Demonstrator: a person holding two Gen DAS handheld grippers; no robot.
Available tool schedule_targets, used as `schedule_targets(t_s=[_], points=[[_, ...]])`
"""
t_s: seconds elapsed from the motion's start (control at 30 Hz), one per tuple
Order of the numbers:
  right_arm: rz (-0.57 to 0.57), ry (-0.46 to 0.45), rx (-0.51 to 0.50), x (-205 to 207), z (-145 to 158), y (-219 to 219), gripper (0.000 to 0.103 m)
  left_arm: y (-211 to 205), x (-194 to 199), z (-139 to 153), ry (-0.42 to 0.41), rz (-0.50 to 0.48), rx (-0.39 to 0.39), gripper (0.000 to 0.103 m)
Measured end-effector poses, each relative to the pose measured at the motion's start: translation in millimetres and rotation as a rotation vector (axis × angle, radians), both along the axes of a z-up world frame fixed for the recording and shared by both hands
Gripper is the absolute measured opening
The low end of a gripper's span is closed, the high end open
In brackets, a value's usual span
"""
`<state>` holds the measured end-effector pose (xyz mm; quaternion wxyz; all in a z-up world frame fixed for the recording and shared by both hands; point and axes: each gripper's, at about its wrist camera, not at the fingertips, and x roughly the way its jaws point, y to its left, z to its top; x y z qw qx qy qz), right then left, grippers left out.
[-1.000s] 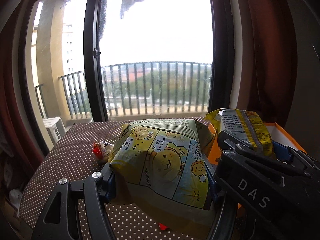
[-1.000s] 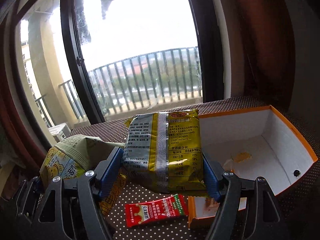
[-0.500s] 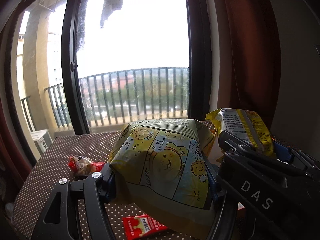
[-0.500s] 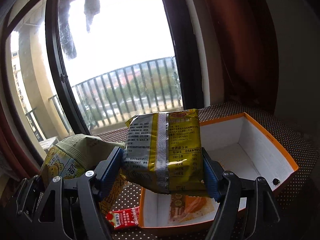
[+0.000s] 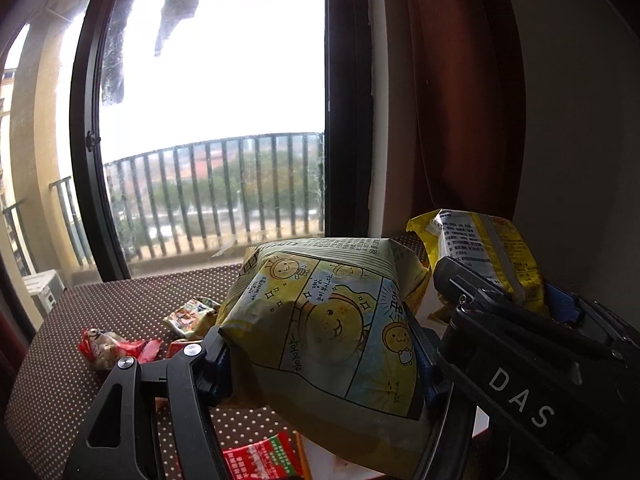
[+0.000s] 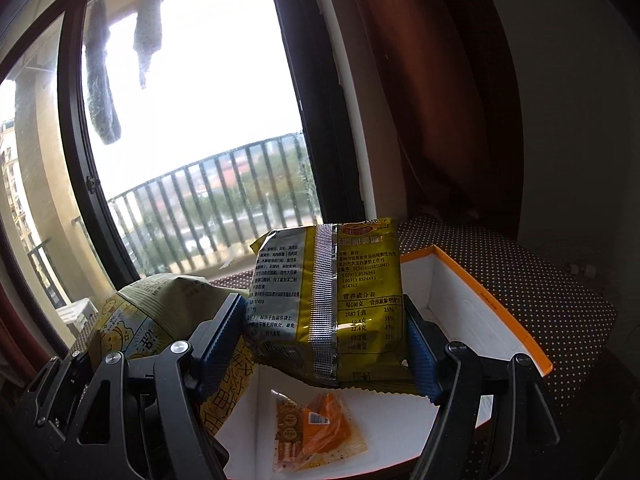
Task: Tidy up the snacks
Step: 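Lift the chip bag with left tool while right tool carries packet over box, then lower both tools into the orange box and open them to drop snacks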
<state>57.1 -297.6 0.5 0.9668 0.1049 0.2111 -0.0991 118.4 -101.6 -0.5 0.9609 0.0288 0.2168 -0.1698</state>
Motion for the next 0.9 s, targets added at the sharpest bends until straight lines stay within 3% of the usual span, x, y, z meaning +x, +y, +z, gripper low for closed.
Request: schedule_targets(t_s=[0.3, 0.47, 0.57, 0.7, 0.9], points=[[-0.048, 0.025, 0.020, 8, -12, -24, 0.077, -27, 29, -18, 0.058, -0.073, 0.015, 0.070], [-0.071, 0.064, 0.051, 19, -25, -36, 0.077, -39, 51, -33, 0.155, -0.118, 0.030, 0.075], [-0.076, 0.097, 0.077, 24, -35, -43, 0.077, -49, 58, -45, 0.207, -0.134, 0.065, 0.076], [-0.073, 0.130, 0.104, 34, -46, -49, 0.077, -60, 54, -55, 0.188, -0.114, 0.143, 0.085], [-0.058, 0.159, 0.144, 44, -59, -55, 0.076, -72, 45, -62, 0.193, -0.140, 0.219, 0.085]])
